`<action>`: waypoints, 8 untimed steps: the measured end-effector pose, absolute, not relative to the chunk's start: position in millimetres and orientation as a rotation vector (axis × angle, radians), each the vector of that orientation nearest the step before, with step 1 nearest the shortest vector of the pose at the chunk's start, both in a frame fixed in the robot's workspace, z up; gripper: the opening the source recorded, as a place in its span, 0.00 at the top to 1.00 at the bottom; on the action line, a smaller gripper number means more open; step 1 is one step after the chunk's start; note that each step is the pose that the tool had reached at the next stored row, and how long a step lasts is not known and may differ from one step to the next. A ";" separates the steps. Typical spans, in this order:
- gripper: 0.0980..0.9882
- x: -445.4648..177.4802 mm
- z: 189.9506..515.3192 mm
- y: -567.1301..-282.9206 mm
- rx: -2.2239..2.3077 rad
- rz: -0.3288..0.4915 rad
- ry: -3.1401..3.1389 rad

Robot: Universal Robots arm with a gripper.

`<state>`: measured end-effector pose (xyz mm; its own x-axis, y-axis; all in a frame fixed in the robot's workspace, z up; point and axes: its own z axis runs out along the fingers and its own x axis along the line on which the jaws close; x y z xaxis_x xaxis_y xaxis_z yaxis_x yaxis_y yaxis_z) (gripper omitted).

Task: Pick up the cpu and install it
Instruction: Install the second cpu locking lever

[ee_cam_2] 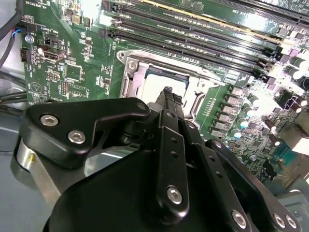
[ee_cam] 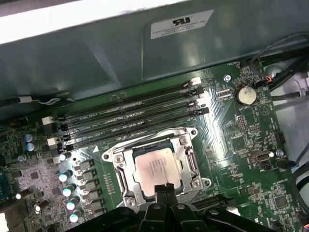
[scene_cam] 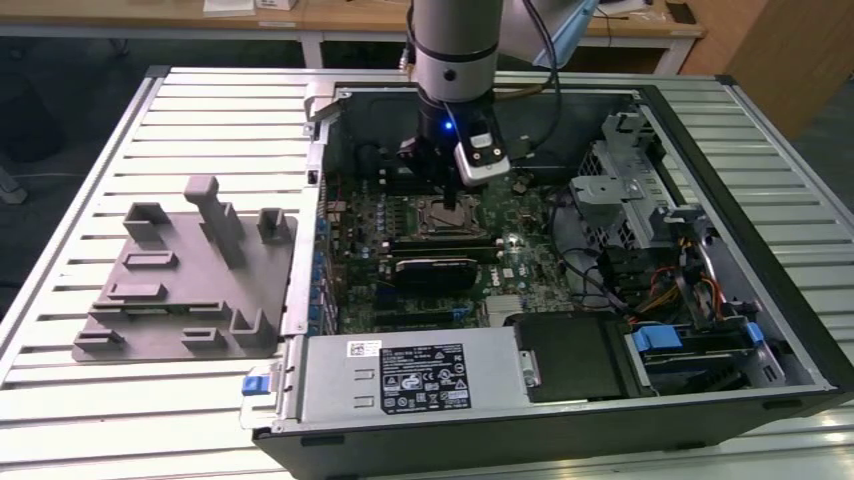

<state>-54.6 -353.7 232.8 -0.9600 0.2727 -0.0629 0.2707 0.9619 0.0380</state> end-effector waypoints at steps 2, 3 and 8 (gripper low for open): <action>0.99 -54.6 232.8 -354.8 0.422 0.045 3.045; 0.99 -54.6 232.8 -355.6 0.422 0.044 3.045; 0.99 -54.6 232.8 -360.1 0.422 0.045 3.045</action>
<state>-54.6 -360.1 232.8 -0.9601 0.2727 -0.0629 0.2707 0.9619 0.0380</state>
